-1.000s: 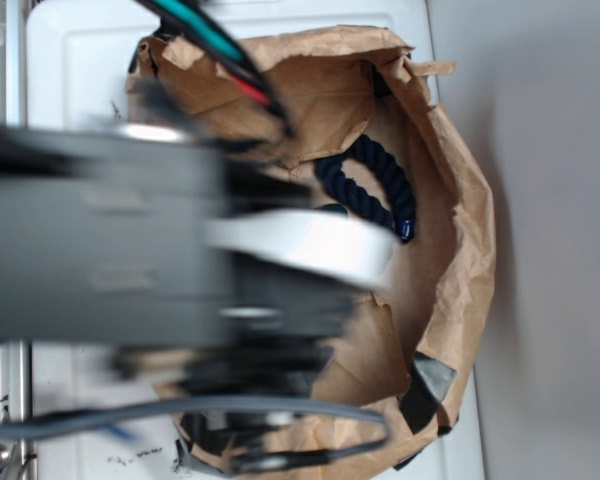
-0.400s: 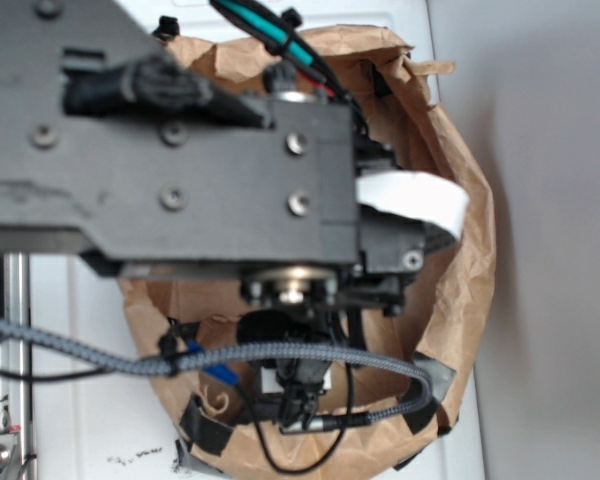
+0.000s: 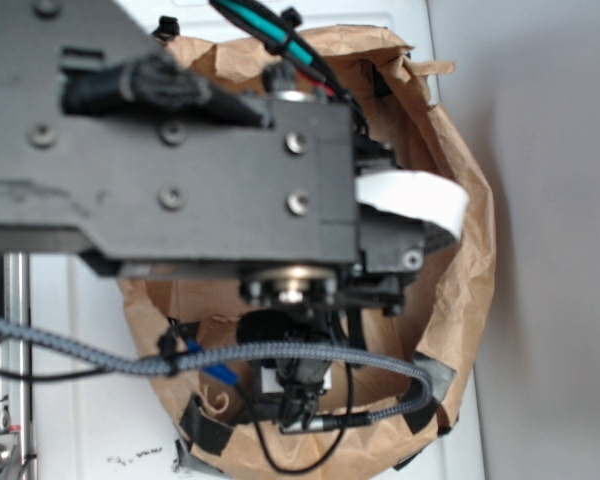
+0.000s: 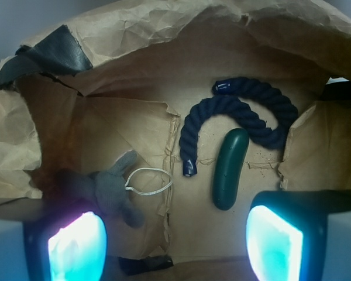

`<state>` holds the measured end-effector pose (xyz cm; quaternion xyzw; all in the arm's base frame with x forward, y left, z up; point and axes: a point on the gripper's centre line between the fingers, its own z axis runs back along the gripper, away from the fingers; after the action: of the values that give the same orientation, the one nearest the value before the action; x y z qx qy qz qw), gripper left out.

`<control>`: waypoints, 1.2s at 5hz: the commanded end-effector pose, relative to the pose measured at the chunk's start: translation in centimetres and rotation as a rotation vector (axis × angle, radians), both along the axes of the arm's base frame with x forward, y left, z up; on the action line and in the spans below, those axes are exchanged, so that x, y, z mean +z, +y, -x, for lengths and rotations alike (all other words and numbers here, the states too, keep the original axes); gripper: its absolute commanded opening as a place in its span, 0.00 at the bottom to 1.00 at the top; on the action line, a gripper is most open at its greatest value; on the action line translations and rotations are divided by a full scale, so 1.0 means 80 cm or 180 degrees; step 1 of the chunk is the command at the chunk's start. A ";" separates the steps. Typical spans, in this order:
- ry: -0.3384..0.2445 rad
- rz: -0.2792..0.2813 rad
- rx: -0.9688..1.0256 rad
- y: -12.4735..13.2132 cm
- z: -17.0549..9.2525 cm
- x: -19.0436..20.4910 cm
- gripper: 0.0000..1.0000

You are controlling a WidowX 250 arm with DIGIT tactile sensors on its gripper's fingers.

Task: Grab the plastic pickle.

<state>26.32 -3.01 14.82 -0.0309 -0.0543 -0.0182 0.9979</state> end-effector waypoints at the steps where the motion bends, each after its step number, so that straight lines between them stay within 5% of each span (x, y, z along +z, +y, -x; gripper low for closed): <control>1: -0.0104 0.0243 -0.0006 0.054 0.034 0.009 1.00; 3: -0.0124 0.0363 -0.0080 0.067 0.157 0.057 1.00; 4: -0.0048 0.0256 -0.0008 0.054 0.173 0.041 1.00; 6: 0.0184 -0.0058 0.0128 0.016 0.068 0.020 1.00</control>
<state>20.38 -1.12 15.10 -0.0195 0.0013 0.0057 0.9998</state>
